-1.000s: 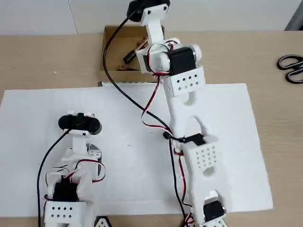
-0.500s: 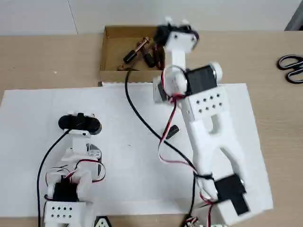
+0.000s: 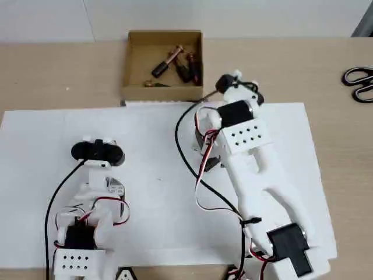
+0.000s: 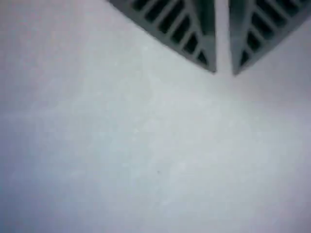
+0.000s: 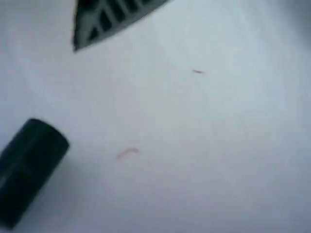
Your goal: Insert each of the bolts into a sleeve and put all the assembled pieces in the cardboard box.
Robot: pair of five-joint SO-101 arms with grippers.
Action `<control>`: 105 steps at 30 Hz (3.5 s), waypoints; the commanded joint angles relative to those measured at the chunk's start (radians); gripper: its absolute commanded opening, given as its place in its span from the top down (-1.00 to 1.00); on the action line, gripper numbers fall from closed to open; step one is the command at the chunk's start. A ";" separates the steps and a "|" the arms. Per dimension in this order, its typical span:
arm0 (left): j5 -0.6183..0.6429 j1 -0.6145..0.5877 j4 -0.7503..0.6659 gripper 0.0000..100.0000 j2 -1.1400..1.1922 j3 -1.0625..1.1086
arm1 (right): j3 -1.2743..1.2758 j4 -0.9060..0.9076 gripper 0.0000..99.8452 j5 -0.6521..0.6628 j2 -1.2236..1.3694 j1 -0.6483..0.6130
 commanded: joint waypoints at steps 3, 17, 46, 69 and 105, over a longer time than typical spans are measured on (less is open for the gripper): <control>0.000 -0.005 -0.018 0.99 -0.006 -0.007 | 0.103 -0.116 0.72 -0.015 -0.041 -0.013; 0.000 -0.006 -0.018 0.99 -0.006 -0.005 | 0.121 -0.214 0.72 -0.014 0.142 -0.013; 0.000 -0.006 -0.018 0.99 -0.006 -0.005 | 0.044 -0.375 0.39 0.029 0.305 -0.013; 0.000 -0.006 -0.018 0.99 -0.006 -0.005 | 0.043 -0.375 1.00 0.029 0.308 -0.007; 0.003 -0.003 0.229 0.98 0.147 -0.545 | -0.100 0.139 1.00 0.101 -0.085 0.159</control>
